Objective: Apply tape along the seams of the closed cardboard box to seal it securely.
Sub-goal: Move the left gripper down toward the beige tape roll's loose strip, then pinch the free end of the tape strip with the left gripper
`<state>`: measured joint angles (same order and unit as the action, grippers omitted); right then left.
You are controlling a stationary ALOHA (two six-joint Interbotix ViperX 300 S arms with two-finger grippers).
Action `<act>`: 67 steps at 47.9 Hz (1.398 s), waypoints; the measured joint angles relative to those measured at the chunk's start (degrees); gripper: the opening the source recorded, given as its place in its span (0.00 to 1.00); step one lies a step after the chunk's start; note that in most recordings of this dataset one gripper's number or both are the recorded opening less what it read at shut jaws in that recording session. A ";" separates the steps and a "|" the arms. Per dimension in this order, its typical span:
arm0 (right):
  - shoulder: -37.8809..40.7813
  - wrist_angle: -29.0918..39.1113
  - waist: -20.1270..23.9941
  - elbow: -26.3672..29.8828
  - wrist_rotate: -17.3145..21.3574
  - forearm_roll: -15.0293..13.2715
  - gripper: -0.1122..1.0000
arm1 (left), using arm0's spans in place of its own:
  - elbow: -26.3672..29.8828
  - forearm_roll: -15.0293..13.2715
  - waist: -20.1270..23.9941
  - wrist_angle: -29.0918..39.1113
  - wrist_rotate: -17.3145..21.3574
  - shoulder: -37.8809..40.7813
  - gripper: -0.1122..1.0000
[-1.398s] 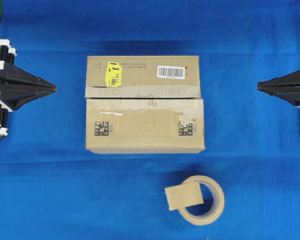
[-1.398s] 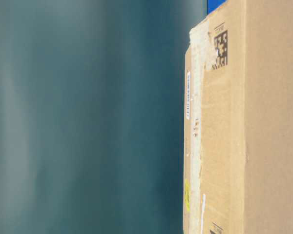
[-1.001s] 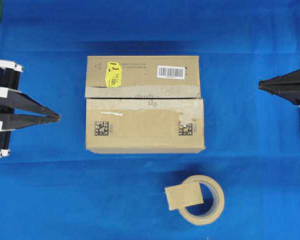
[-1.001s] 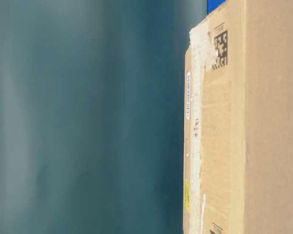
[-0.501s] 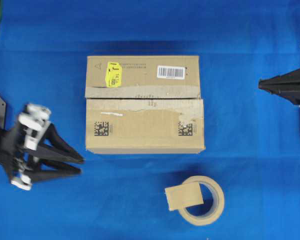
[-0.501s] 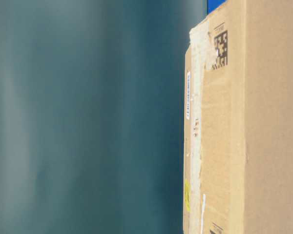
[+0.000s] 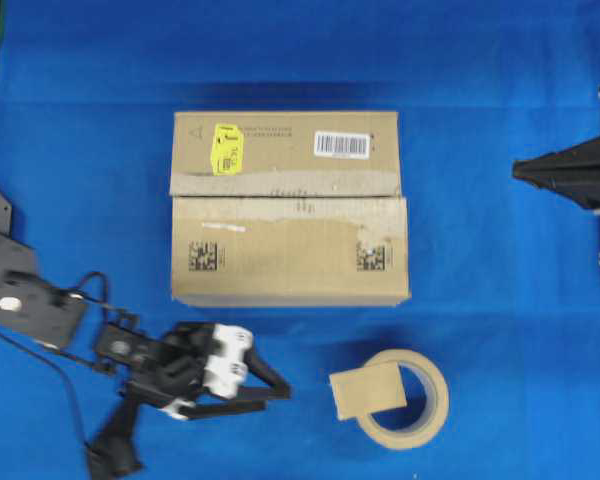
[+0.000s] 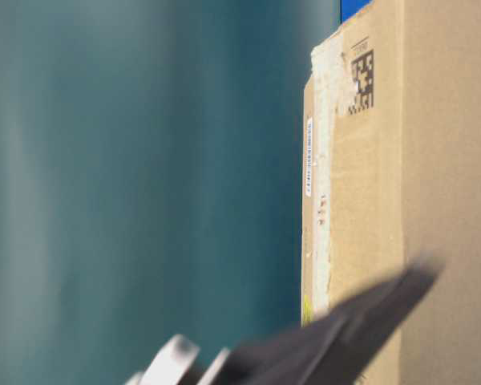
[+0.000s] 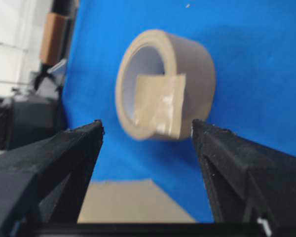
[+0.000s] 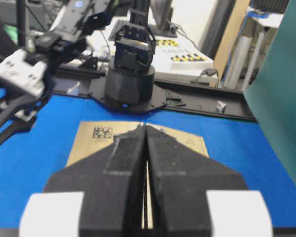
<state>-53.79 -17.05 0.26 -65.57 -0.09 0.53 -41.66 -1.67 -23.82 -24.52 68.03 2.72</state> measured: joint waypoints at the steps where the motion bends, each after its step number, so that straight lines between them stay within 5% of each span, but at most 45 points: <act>1: 0.18 0.09 -0.09 0.00 0.00 0.09 0.10 | 0.79 0.00 0.00 0.09 0.18 0.97 0.72; 15: 0.97 -0.79 0.62 0.00 -0.26 -0.26 0.10 | 10.37 0.00 1.76 1.58 2.81 12.66 0.70; 33: 1.23 -1.05 2.72 0.00 -0.53 -0.53 0.10 | 14.50 -0.09 3.25 2.02 3.60 17.31 0.69; 38: 1.32 -1.05 2.81 0.00 -0.62 -0.62 0.10 | 14.50 0.00 3.25 2.37 3.69 17.40 0.57; 49: 1.93 -1.05 2.81 0.00 -0.70 -0.62 0.10 | 14.41 -0.09 3.25 5.10 3.69 17.31 0.11; 67: 2.37 -1.05 2.81 0.00 -0.70 -0.62 0.10 | 14.41 0.00 3.34 7.91 3.87 15.82 0.10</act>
<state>-51.42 -18.11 3.08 -65.57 -0.79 -0.09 -27.25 -1.67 -20.48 -16.61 71.89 18.54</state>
